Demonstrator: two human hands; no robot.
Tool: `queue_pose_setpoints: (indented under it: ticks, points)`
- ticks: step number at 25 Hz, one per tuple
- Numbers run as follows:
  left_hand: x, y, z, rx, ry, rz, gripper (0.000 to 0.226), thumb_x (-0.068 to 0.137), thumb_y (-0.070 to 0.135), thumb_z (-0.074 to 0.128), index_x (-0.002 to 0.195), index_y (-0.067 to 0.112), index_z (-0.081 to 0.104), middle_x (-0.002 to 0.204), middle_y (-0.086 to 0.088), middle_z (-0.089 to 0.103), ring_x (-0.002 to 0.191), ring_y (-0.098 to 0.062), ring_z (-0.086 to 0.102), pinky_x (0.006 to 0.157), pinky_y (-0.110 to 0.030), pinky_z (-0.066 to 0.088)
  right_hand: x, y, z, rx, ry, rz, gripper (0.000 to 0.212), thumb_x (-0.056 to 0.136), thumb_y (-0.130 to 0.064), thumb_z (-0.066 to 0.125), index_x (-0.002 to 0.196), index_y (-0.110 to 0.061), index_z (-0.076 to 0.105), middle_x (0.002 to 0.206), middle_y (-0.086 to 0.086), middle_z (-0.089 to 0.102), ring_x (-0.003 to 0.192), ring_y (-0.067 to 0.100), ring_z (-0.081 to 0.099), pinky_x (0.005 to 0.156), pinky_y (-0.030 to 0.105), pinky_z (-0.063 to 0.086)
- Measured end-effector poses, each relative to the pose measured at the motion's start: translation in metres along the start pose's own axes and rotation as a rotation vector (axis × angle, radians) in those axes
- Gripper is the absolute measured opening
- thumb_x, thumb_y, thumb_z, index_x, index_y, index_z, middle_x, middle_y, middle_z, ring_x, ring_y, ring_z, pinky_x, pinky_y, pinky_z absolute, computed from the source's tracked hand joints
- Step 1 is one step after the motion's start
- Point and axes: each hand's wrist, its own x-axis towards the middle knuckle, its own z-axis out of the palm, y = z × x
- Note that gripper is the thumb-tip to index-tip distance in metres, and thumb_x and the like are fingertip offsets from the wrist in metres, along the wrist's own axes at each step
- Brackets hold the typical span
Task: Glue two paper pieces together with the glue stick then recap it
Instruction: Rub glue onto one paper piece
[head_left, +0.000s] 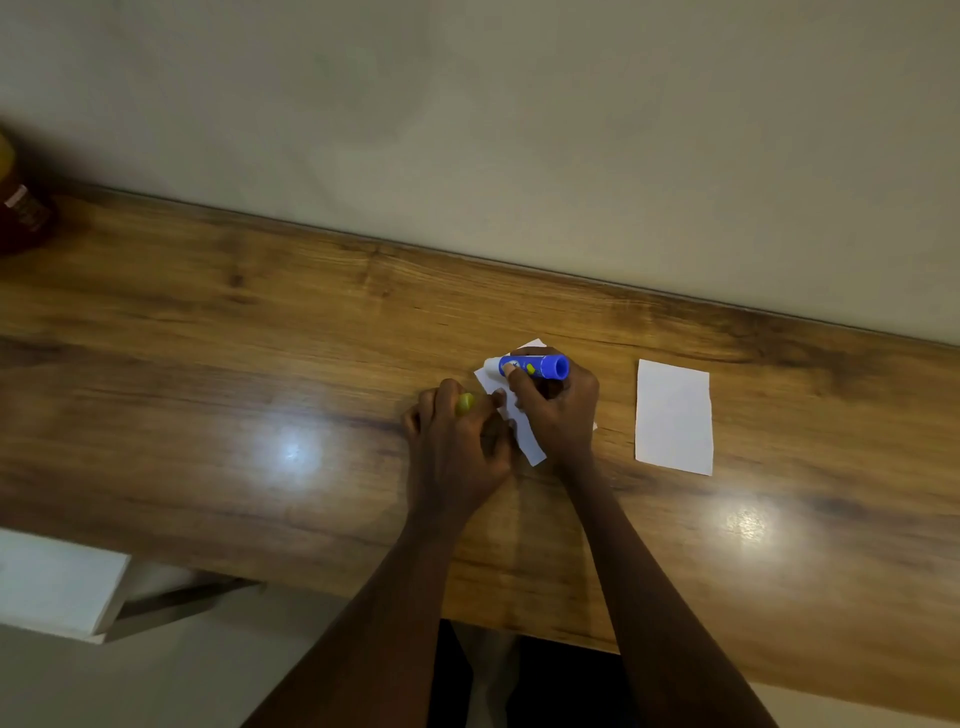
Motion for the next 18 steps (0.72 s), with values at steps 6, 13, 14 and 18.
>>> queue_pose_setpoints:
  ticks: [6, 13, 14, 18]
  points:
    - [-0.0009, -0.0001, 0.0007, 0.019, 0.03, 0.012, 0.025, 0.067, 0.021, 0.07, 0.087, 0.009, 0.062, 0.099, -0.021, 0.059, 0.094, -0.038, 0.053, 0.078, -0.046, 0.039, -0.0005, -0.0012, 0.0021, -0.013, -0.09, -0.081, 0.012, 0.07, -0.009, 0.064, 0.079, -0.002, 0.066, 0.067, -0.002, 0.061, 0.059, -0.008, 0.058, 0.057, 0.004, 0.043]
    - [-0.0004, -0.002, 0.0026, 0.016, 0.016, 0.005, 0.032, 0.073, 0.027, 0.065, 0.101, 0.013, 0.061, 0.105, -0.021, 0.056, 0.1, -0.037, 0.049, 0.083, -0.047, 0.038, -0.0031, -0.0017, 0.0076, -0.073, 0.188, -0.03, 0.009, 0.07, -0.008, 0.063, 0.074, 0.0, 0.061, 0.06, -0.001, 0.054, 0.053, -0.007, 0.055, 0.054, -0.002, 0.039]
    - [-0.0002, -0.0021, 0.0027, 0.011, 0.013, 0.001, 0.034, 0.074, 0.028, 0.065, 0.104, 0.014, 0.06, 0.106, -0.021, 0.056, 0.101, -0.037, 0.049, 0.084, -0.047, 0.038, -0.0026, -0.0012, 0.0082, -0.08, 0.243, -0.006, 0.011, 0.07, -0.008, 0.064, 0.076, 0.001, 0.062, 0.062, -0.001, 0.055, 0.049, -0.003, 0.054, 0.054, -0.002, 0.039]
    - [0.0003, -0.0005, 0.0028, 0.002, 0.006, -0.004, 0.036, 0.075, 0.03, 0.063, 0.109, 0.016, 0.059, 0.107, -0.02, 0.056, 0.101, -0.036, 0.048, 0.085, -0.047, 0.037, 0.0008, 0.0018, 0.009, -0.084, 0.396, 0.072, 0.014, 0.073, -0.005, 0.067, 0.085, 0.001, 0.063, 0.07, 0.0, 0.058, 0.054, -0.002, 0.05, 0.056, -0.003, 0.041]
